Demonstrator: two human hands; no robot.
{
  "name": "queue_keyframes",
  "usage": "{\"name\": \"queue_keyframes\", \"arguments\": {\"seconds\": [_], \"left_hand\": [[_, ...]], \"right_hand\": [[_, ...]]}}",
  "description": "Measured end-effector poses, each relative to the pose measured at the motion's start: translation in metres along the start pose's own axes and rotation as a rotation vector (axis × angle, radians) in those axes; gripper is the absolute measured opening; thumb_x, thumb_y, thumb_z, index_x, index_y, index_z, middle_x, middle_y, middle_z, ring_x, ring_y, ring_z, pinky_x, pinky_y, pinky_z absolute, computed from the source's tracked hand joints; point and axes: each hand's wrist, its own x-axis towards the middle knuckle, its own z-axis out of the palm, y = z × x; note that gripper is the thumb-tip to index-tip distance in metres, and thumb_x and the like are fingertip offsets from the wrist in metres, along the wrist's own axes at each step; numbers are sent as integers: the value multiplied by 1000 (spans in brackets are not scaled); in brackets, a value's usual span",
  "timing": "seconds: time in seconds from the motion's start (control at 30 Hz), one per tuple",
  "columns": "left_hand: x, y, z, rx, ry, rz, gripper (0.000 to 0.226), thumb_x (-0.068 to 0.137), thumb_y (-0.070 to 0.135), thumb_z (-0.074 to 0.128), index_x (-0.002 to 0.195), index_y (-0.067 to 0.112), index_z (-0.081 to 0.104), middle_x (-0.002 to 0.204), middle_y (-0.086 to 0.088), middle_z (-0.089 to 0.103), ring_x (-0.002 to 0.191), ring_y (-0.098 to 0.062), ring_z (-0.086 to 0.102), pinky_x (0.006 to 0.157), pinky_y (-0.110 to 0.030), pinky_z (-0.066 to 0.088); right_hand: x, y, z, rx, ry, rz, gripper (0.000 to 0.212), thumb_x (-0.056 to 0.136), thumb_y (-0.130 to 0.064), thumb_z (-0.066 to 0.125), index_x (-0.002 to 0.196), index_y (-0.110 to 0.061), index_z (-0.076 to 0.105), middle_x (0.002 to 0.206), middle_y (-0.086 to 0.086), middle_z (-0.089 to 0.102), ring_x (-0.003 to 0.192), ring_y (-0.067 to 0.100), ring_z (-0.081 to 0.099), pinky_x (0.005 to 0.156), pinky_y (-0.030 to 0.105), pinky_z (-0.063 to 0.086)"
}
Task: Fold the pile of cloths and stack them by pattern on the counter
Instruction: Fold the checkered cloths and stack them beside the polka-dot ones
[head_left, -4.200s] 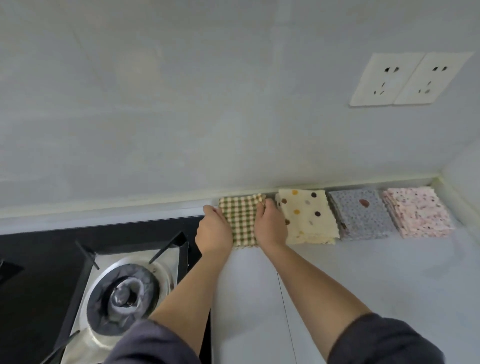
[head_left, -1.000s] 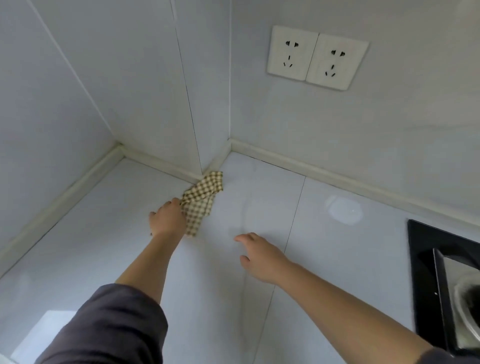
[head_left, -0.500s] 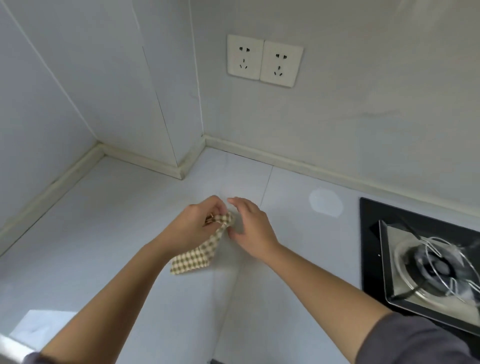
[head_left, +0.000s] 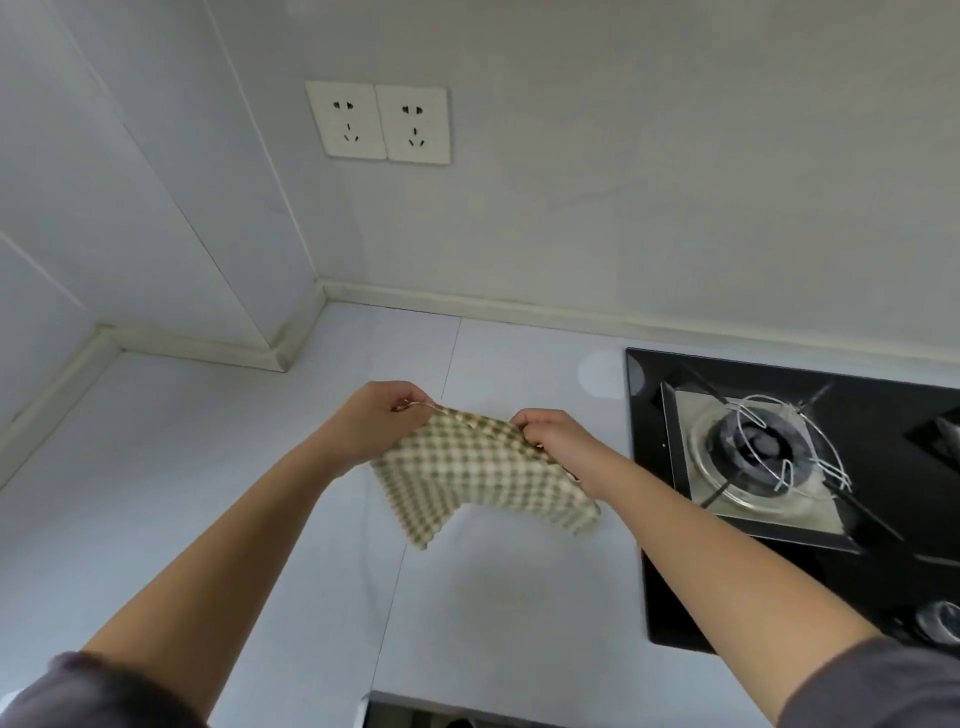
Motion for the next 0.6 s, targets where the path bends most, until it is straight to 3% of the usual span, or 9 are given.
{"name": "queue_keyframes", "arguments": {"seconds": [0.1, 0.17, 0.23, 0.3, 0.4, 0.5, 0.6], "left_hand": [[34, 2, 15, 181, 54, -4, 13, 94, 21, 55, 92, 19, 68, 81, 3, 63, 68, -12, 56, 55, -18, 43], [56, 1, 27, 221, 140, -24, 14, 96, 18, 50, 100, 18, 64, 92, 0, 63, 68, -12, 56, 52, -19, 43], [71, -3, 39, 314, 236, -45, 25, 96, 14, 46, 119, 18, 56, 116, -2, 57, 84, -16, 58, 63, -25, 49], [74, -16, 53, 460, 275, -33, 39, 93, 10, 50, 130, 18, 47, 130, -2, 47, 104, -21, 54, 80, -34, 50], [51, -44, 84, 574, 227, 88, 27, 91, 11, 51, 117, 18, 54, 114, 0, 54, 96, -20, 57, 79, -33, 49], [16, -79, 116, 698, -8, 166, 9, 93, 20, 48, 94, 20, 57, 90, 5, 59, 77, -15, 57, 66, -30, 50], [-8, -107, 131, 708, -81, 274, 13, 85, 30, 58, 90, 19, 61, 92, 5, 59, 83, -16, 57, 63, -26, 45]], "right_hand": [[12, 3, -14, 106, 147, 29, 33, 90, 2, 41, 86, -17, 67, 80, 1, 67, 67, 10, 60, 56, 19, 45], [25, 8, -24, 55, 315, -10, 28, 93, -5, 41, 100, -19, 64, 99, 2, 67, 81, 13, 61, 63, 20, 46], [35, 17, -33, -70, 479, -74, 30, 95, -8, 42, 118, -18, 58, 116, 0, 61, 96, 14, 56, 74, 21, 45], [36, 28, -39, -216, 566, -139, 34, 95, -6, 44, 126, -15, 54, 121, -2, 53, 102, 11, 50, 85, 22, 40], [24, 53, -33, -396, 518, -202, 25, 94, -4, 47, 112, -15, 61, 106, -7, 55, 91, 10, 54, 80, 22, 41], [8, 89, -20, -506, 353, -175, 20, 91, -5, 50, 89, -20, 63, 86, -8, 62, 79, 13, 59, 72, 28, 50], [-3, 116, -6, -652, 239, -182, 19, 89, -5, 50, 94, -15, 65, 90, -4, 59, 84, 17, 57, 77, 32, 49]]}}
